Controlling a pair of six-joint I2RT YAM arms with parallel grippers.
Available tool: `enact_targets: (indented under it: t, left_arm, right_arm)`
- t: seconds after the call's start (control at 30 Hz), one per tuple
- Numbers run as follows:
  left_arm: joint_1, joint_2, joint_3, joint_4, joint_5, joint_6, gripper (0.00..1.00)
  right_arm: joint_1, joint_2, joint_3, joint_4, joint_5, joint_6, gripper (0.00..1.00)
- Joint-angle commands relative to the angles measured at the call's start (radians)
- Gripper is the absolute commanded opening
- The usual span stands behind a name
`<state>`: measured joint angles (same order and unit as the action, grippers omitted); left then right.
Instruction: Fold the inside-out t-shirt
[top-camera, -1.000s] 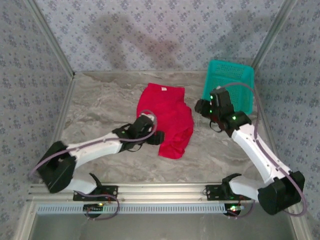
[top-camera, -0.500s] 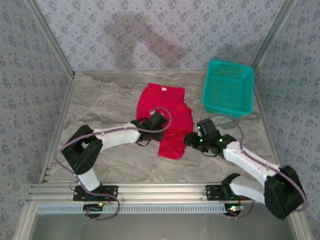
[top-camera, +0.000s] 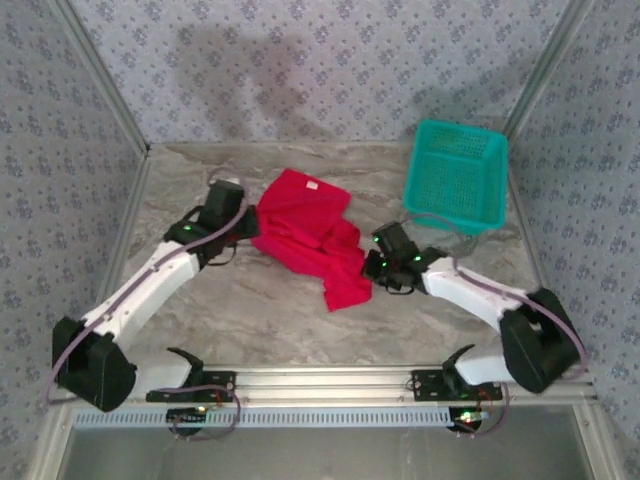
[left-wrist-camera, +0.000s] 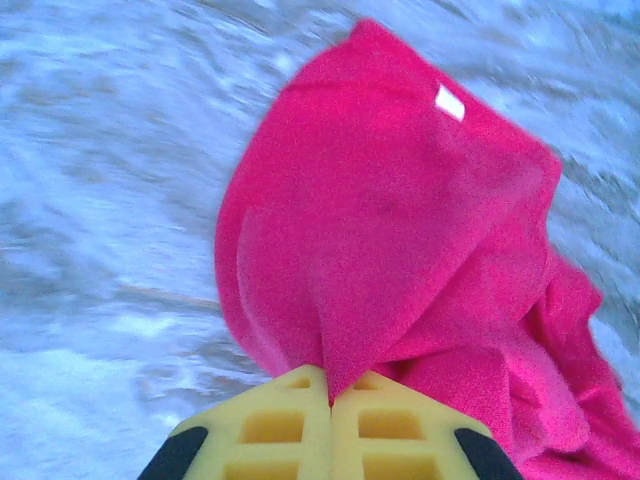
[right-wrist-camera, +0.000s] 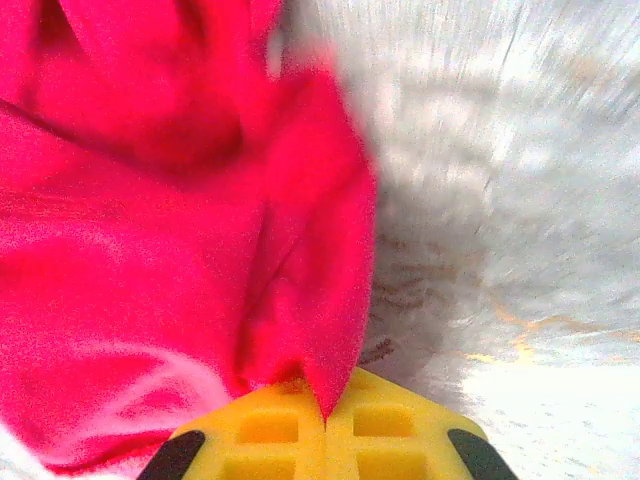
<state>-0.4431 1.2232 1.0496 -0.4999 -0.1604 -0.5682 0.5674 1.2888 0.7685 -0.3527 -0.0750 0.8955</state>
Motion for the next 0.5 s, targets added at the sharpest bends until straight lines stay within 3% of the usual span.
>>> enact_targets:
  t: [0.0,0.17,0.47]
  left_arm:
    - [0.116,-0.095,0.056,-0.09,0.073,0.012,0.0]
    - [0.218,-0.161,0.098,-0.103,0.14,-0.009,0.0]
    - [0.227,-0.164,0.097,-0.093,0.146,-0.043,0.0]
  right_arm:
    - [-0.097,-0.198,0.095,-0.222,0.074,-0.11,0.0]
    - [-0.232,-0.314,0.206,-0.338,-0.002,-0.162,0.0]
    - [-0.26,-0.263,0.194,-0.28,-0.069,-0.149,0.0]
